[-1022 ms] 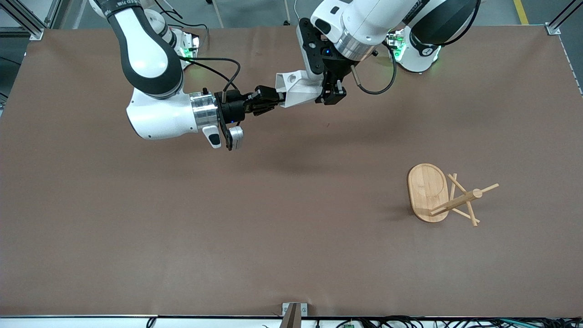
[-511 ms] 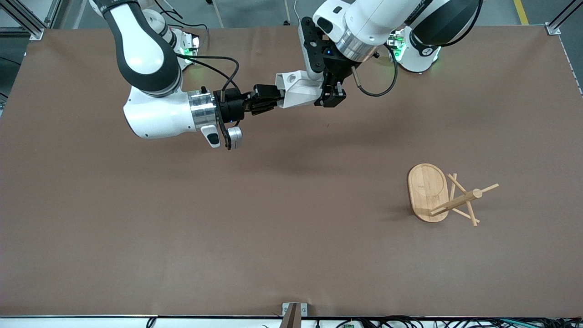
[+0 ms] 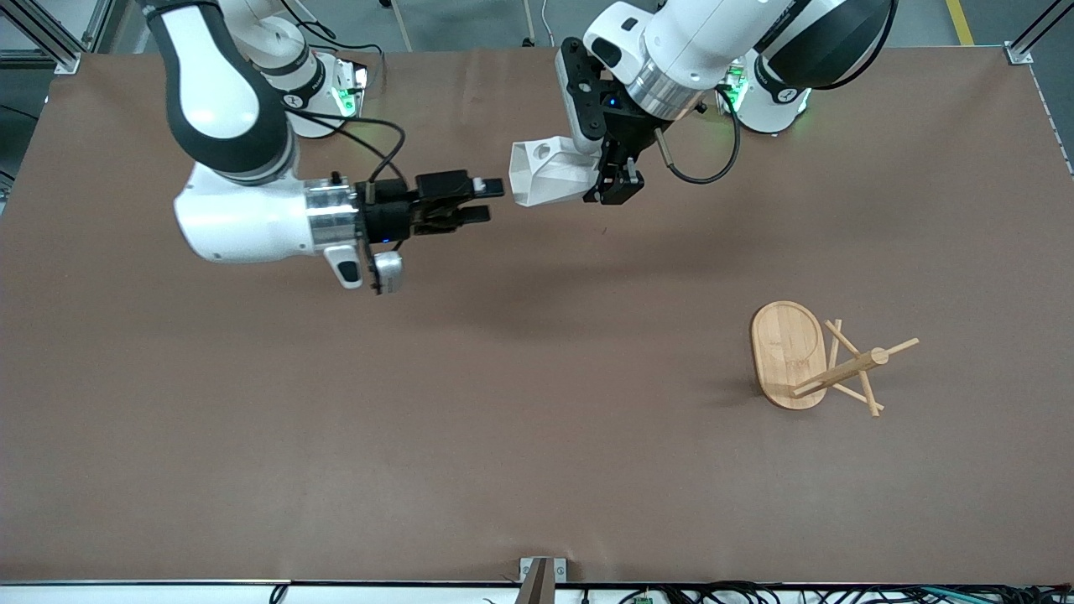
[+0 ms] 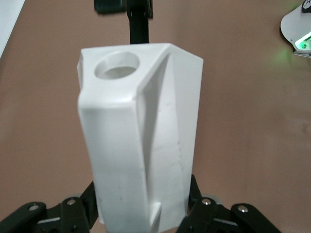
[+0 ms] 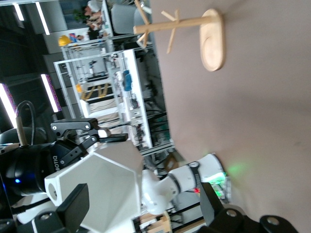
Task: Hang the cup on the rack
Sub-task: 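Open the right gripper and release the cup to the left gripper, then carry the cup with the left gripper while the right gripper retracts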
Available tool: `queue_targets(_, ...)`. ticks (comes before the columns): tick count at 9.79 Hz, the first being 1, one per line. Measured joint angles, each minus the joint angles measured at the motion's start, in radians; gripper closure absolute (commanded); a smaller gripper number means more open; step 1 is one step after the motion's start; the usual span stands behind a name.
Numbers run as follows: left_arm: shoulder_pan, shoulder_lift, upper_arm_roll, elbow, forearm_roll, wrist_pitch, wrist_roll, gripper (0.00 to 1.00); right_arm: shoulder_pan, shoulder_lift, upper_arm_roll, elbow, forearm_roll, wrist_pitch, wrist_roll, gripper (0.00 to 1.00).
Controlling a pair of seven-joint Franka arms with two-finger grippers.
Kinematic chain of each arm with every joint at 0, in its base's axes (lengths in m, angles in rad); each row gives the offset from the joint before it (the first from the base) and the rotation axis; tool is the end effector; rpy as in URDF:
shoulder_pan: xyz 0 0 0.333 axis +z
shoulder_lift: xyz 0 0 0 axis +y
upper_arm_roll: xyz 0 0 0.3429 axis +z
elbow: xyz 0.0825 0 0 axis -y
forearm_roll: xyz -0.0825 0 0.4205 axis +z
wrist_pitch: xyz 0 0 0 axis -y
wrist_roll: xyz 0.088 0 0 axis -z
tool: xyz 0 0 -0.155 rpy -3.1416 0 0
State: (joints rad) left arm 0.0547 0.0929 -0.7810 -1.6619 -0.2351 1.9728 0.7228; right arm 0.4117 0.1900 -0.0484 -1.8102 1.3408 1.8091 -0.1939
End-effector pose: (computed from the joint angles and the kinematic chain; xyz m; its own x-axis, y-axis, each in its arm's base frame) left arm 0.4850 -0.4428 0.5604 0.1962 -0.9110 0.3628 -0.9806 -0.1830 0.0708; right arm 0.5723 0.3548 0.4753 0.9689 0.1732 -0.1765 -0.1099 -0.3378 -0.9348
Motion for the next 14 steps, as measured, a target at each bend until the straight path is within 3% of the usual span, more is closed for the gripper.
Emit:
queue_targets(2, 0.006, 0.002, 0.003, -0.008, 0.005, 0.004, -0.086, 1.0, -0.06, -0.038, -0.002, 0.001, -0.162, -0.004, 0.0, 0.0)
queue_targets(5, 0.068, 0.009, 0.006, -0.012, 0.065, 0.006, -0.163, 1.0, -0.167, -0.124, -0.005, 0.001, -0.547, -0.025, 0.006, 0.0)
queue_targets(9, 0.158, 0.02, 0.008, -0.015, 0.088, 0.032, -0.187, 1.0, -0.334, -0.221, -0.011, -0.004, -0.93, -0.123, 0.006, 0.0)
queue_targets(11, 0.205, 0.04, 0.01, -0.016, 0.09, 0.046, -0.197, 1.0, -0.376, -0.239, -0.01, -0.006, -1.064, -0.123, 0.006, 0.0)
queue_targets(14, 0.251, 0.073, 0.011, -0.017, 0.091, 0.049, -0.224, 1.0, -0.433, -0.246, -0.011, 0.04, -1.123, -0.159, 0.006, 0.0)
